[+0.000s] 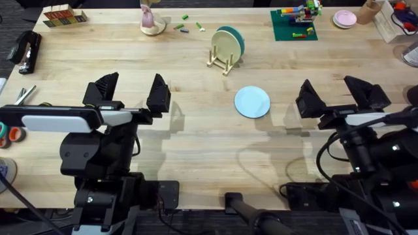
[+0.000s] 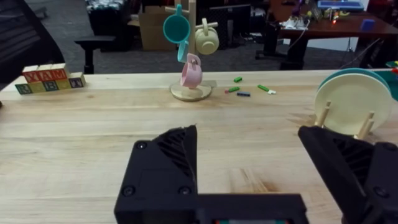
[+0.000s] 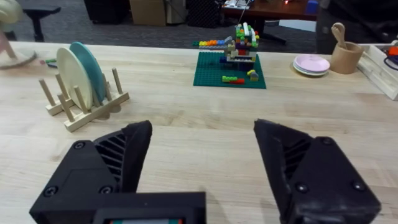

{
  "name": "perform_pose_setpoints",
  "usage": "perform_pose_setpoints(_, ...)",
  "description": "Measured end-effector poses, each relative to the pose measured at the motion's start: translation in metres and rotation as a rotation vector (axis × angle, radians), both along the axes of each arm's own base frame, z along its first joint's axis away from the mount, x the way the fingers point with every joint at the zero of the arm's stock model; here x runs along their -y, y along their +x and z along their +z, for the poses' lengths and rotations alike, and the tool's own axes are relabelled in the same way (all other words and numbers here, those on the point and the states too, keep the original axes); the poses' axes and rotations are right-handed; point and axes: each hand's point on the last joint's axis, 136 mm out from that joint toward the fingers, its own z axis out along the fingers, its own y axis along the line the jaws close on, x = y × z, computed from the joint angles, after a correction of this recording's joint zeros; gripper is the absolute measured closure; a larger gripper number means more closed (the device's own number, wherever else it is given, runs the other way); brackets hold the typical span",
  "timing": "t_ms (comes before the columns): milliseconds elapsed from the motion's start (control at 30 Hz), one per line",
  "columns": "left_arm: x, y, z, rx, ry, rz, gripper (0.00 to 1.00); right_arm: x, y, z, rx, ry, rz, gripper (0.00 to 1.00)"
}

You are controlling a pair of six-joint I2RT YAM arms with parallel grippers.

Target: Pick up the plates from the table one by one and place each into a slot on the dish rack.

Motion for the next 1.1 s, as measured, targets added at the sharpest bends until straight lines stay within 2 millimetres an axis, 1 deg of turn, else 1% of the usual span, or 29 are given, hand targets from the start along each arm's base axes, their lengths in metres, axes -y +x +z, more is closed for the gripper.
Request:
perform_pose_setpoints(500, 0.0, 0.0, 0.0, 0.0, 0.001, 0.0, 0.008, 0.0, 0.0, -0.001, -0.003, 0.0, 0.002, 0.008)
perform_pose_setpoints(600, 0.0, 0.0, 0.006, 0.025, 0.001, 0.0, 0.008, -0.001, 0.0, 0.002, 0.008, 0.0, 0.003, 0.008)
perform_pose_setpoints(667, 0.0, 0.0, 0.015, 0.061, 0.0, 0.0, 0.008, -0.001, 0.001, 0.009, 0.039, 0.0, 0.004, 0.008)
perform_pose_setpoints(767, 0.0, -0.001, 0.026, 0.105, 0.0, 0.0, 0.008, -0.001, 0.001, 0.032, 0.132, 0.0, 0.004, 0.008)
perform_pose_setpoints(833, 0.0, -0.001, 0.028, 0.116, -0.001, 0.0, 0.008, -0.001, 0.0, 0.045, 0.183, 0.001, 0.004, 0.008)
perform_pose_setpoints(967, 0.0, -0.002, 0.029, 0.106, -0.009, 0.0, 0.008, -0.001, -0.001, 0.051, 0.198, 0.001, 0.004, 0.009)
perform_pose_setpoints(1033, 0.0, -0.003, 0.033, 0.097, -0.009, 0.0, 0.008, -0.001, -0.003, 0.061, 0.214, 0.001, 0.004, 0.009)
perform_pose_setpoints(1100, 0.0, -0.006, 0.042, 0.094, -0.011, 0.0, 0.008, -0.001, -0.005, 0.073, 0.221, 0.001, 0.004, 0.009)
